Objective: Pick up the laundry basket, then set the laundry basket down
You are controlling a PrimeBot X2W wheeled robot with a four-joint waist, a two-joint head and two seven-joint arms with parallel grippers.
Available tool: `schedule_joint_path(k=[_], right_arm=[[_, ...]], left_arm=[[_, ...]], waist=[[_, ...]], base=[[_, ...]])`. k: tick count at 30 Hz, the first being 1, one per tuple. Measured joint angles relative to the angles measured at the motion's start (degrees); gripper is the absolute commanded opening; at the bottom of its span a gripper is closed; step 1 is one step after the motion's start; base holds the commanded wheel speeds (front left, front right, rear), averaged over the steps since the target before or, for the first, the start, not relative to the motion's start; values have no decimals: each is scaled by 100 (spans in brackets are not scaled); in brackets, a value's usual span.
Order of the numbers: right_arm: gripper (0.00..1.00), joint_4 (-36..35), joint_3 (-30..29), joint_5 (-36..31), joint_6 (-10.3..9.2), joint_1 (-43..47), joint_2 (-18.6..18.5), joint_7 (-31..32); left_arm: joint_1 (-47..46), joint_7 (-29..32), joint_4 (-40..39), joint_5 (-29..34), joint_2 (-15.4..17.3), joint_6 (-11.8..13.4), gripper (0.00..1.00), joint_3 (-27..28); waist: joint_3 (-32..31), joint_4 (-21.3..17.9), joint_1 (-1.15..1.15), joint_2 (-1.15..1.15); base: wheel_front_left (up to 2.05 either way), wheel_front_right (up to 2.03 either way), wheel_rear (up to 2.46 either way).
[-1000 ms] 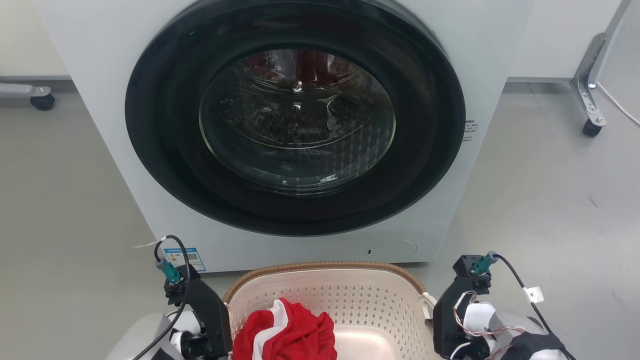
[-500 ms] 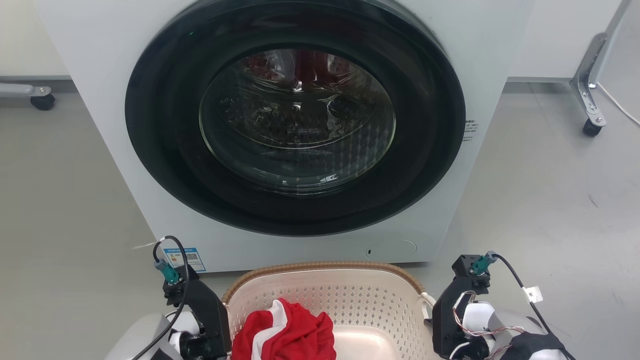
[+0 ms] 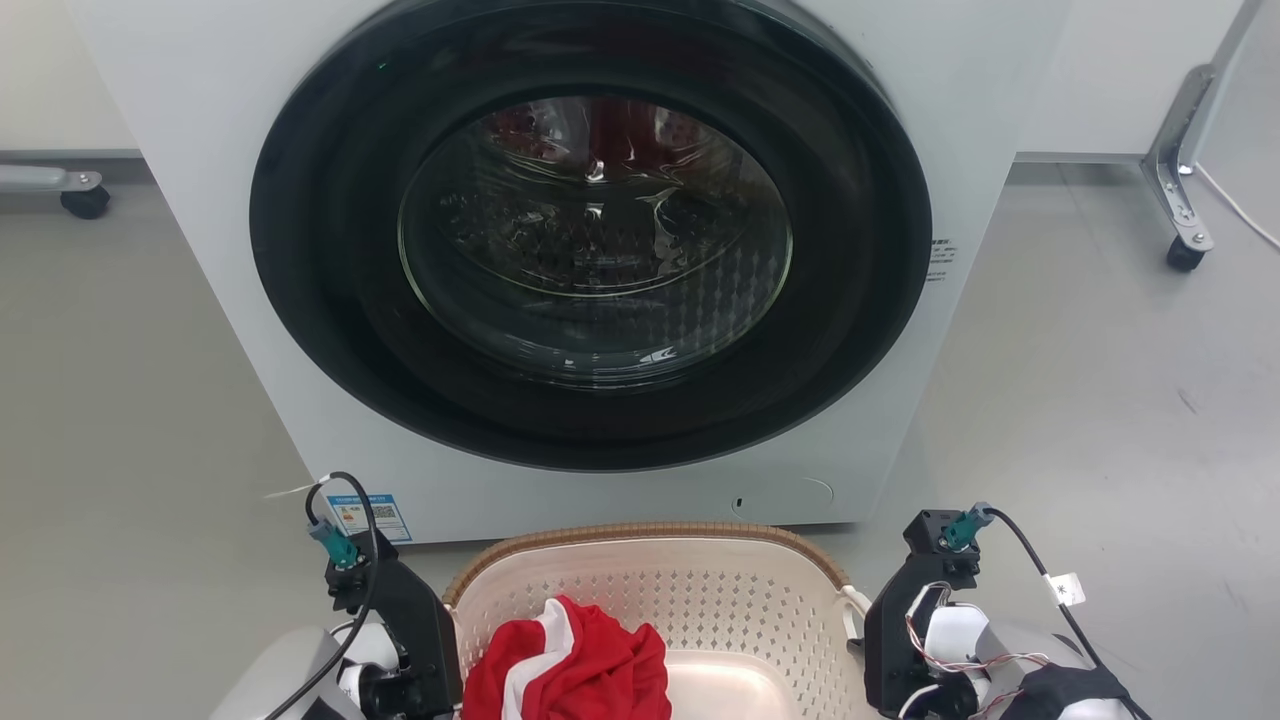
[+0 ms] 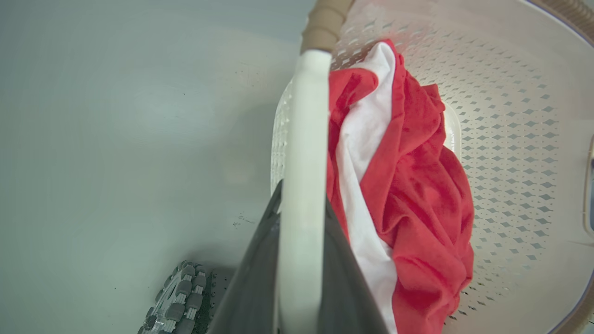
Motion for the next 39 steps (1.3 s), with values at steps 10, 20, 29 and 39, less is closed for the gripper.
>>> schedule_joint_path(k=[10, 20, 29, 39], right_arm=[[0, -47, 65, 62, -1, 2, -8, -98], [0, -76, 110, 62, -1, -2, -10, -325], [0, -163, 154, -11, -32, -175, -47, -688], [0, -268, 221, -156, -127, -461, -98, -1140]], left_arm=[[1, -166, 4, 0, 4, 0, 0, -10], [1, -526, 4, -4, -7, 59, 0, 22], [-77, -993, -127, 8, -10, 111, 0, 15], [-307, -1619, -313, 221, -8, 157, 0, -56]], waist=[[88, -7, 0, 0], [395, -15, 0, 0], [916, -19, 1, 0], [1662, -19, 1, 0]], base=[[0, 0, 0], [0, 0, 0], [0, 0, 0], [0, 0, 0]])
